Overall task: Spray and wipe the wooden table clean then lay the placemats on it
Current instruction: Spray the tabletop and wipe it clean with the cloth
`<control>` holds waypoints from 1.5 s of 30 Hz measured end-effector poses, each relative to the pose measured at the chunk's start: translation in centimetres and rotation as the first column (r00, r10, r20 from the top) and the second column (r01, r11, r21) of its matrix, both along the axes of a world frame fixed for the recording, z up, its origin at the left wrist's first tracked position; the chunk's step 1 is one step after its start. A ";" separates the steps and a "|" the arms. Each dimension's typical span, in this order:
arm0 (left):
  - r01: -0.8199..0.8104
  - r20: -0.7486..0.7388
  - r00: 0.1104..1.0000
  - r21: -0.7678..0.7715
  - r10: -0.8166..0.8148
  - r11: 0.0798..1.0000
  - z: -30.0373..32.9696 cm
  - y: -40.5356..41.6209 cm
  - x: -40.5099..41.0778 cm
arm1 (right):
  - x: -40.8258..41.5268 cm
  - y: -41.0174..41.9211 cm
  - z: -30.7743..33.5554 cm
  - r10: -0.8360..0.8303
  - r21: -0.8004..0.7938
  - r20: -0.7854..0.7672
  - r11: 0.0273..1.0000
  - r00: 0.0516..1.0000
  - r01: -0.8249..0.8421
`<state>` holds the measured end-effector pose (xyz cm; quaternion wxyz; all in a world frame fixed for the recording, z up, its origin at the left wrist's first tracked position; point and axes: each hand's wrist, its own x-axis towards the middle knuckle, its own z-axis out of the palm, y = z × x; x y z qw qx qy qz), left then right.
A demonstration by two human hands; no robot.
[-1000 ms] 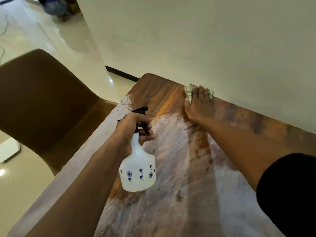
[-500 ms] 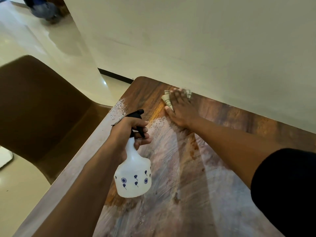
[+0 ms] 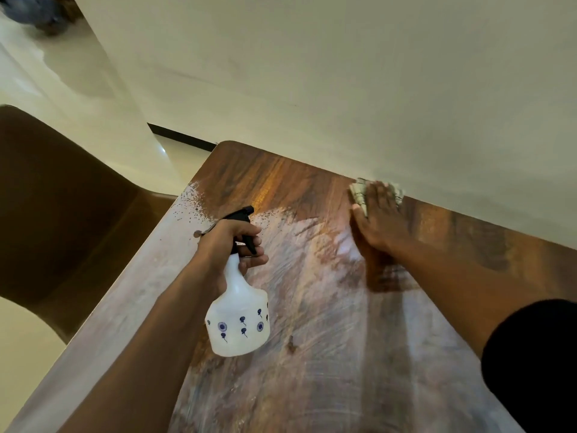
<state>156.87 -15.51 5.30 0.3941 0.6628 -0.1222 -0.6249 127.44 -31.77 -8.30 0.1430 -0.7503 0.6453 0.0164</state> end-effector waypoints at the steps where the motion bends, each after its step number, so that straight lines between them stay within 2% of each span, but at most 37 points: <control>1: -0.002 -0.011 1.000 -0.003 0.002 1.000 0.2 0.1 -0.2 | -2.1 0.6 0.2 -0.053 0.007 -0.015 0.999 0.998 0.053; 5: -0.022 -0.033 0.999 -0.009 0.021 1.000 0.8 1.0 0.1 | -5.4 1.6 0.0 -0.182 0.037 -0.012 0.982 0.983 0.183; 7: -0.039 -0.029 0.999 -0.003 0.039 0.999 0.9 1.8 0.7 | -3.9 1.4 0.2 -0.229 0.030 0.016 0.973 0.973 0.228; 9: -0.069 -0.015 0.998 0.005 0.069 0.998 0.8 2.7 1.6 | -1.2 0.9 0.2 -0.197 -0.002 0.009 0.980 0.980 0.197; 16: -0.199 0.056 0.979 0.052 0.196 0.979 -0.2 6.9 6.5 | 12.8 1.5 0.3 0.141 -0.013 0.021 0.990 0.990 -0.141; 21: -0.292 0.139 0.949 0.046 0.283 0.955 -0.2 9.4 9.8 | 22.8 6.5 0.2 0.476 -0.035 0.046 0.880 0.878 -0.474; 23: -0.325 0.176 0.933 0.046 0.313 0.945 -0.2 10.2 10.9 | 24.4 8.0 0.1 0.550 -0.053 0.024 0.834 0.835 -0.549; 26: -0.331 0.195 0.930 0.072 0.312 0.941 -0.3 11.6 12.0 | 24.2 7.7 0.3 0.550 -0.044 0.035 0.835 0.835 -0.548; 30: -0.316 0.203 0.935 0.100 0.292 0.943 -1.2 13.1 12.9 | 23.7 4.8 0.5 0.305 -0.041 0.114 0.952 0.946 -0.302; 33: -0.348 0.176 0.929 0.127 0.324 0.929 -2.5 14.0 13.3 | 24.8 2.4 0.3 0.210 -0.027 0.130 0.978 0.969 -0.208; 36: -0.421 0.162 0.902 0.115 0.401 0.900 -3.7 14.8 13.3 | 27.1 0.6 0.3 0.252 -0.009 0.135 0.967 0.958 -0.253; 40: -0.442 0.163 0.891 0.097 0.424 0.892 -4.6 16.0 13.6 | 31.4 0.1 0.9 0.338 0.013 0.108 0.940 0.935 -0.341; 45: -0.381 0.176 0.916 0.108 0.360 0.918 -5.0 17.1 14.5 | 35.1 5.2 1.0 0.570 -0.045 -0.004 0.821 0.822 -0.570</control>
